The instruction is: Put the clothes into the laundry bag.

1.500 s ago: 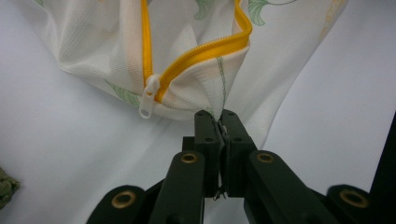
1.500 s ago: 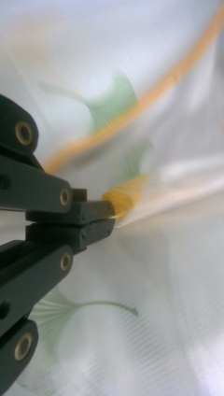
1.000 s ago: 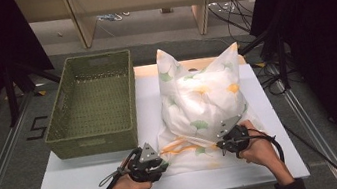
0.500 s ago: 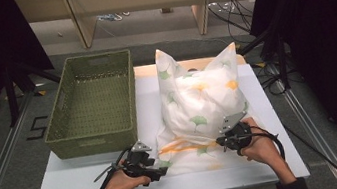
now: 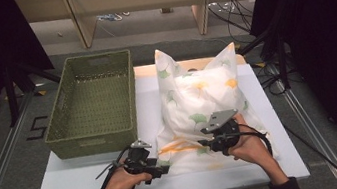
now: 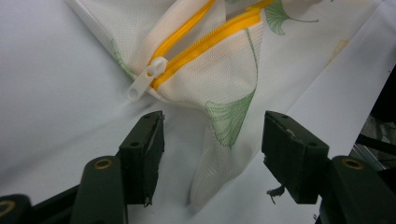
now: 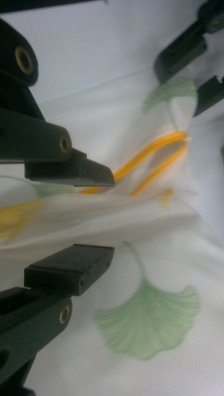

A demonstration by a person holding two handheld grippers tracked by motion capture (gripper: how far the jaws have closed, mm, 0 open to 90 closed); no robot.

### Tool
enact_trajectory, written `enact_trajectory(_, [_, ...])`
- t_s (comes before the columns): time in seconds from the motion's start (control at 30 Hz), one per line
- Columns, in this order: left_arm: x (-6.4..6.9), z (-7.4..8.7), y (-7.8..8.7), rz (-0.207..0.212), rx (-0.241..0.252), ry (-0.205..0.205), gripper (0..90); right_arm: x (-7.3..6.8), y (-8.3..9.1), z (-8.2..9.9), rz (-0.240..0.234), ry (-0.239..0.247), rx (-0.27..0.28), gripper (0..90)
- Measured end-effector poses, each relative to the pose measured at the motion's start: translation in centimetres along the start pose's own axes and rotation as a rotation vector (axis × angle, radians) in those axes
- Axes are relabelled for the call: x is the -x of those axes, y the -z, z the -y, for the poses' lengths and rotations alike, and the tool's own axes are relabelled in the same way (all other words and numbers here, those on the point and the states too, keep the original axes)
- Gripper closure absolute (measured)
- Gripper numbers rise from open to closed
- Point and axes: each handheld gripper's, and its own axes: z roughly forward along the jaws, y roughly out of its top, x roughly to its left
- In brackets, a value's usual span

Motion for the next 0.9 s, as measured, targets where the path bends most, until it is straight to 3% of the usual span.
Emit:
enact_trajectory(0.2, [-0.1,0.0,0.1,-0.017,-0.009,-0.015,38.2,-0.6,-3.4,-1.7,0.015,0.01,-0.039,58.4])
enact_trajectory(0.3, [-0.1,-0.1,0.0,-0.022,-0.01,-0.033,37.9,-0.8,-5.2,-2.3,0.027,0.074,-0.079,60.3])
enact_trajectory(0.47, [0.0,-0.1,0.0,-0.031,-0.006,-0.037,37.2,-0.8,-7.3,-2.2,0.065,0.103,-0.166,89.3])
enact_trajectory(0.5, [-0.1,-0.1,0.1,-0.027,-0.013,-0.045,37.1,-0.8,-7.3,-2.2,0.07,0.103,-0.192,90.0])
enact_trajectory(0.53, [-0.1,-0.1,0.1,-0.028,-0.009,-0.043,37.0,-0.7,-7.3,-2.1,0.058,0.134,-0.196,90.0])
enact_trajectory(0.57, [-0.1,-0.2,0.1,-0.031,-0.01,-0.043,37.0,-0.8,-7.0,-2.1,0.057,0.118,-0.198,90.0])
enact_trajectory(0.67, [-0.2,-0.2,0.0,-0.023,-0.007,-0.042,36.7,-0.9,-5.9,-2.3,0.041,0.115,-0.162,90.0])
enact_trajectory(0.77, [0.0,-0.2,-0.1,0.004,-0.001,-0.009,35.8,-0.9,-4.5,-2.2,0.026,0.104,-0.15,90.0])
enact_trajectory(0.8, [0.1,-0.2,-0.2,0.017,0.0,0.005,35.5,-0.7,-4.1,-2.2,0.031,0.117,-0.141,90.0])
enact_trajectory(0.83, [0.2,-0.3,-0.3,0.029,-0.002,0.01,35.2,-0.7,-3.8,-2.2,0.005,0.134,-0.127,90.0])
enact_trajectory(0.87, [0.5,-0.3,-0.5,0.044,0.006,0.027,34.9,-0.9,-3.3,-2.2,0.002,0.092,-0.122,90.0])
enact_trajectory(0.9, [0.6,-0.4,-0.6,0.043,-0.009,0.004,34.3,-1.1,-3.0,-2.2,0.004,0.083,-0.096,90.0])
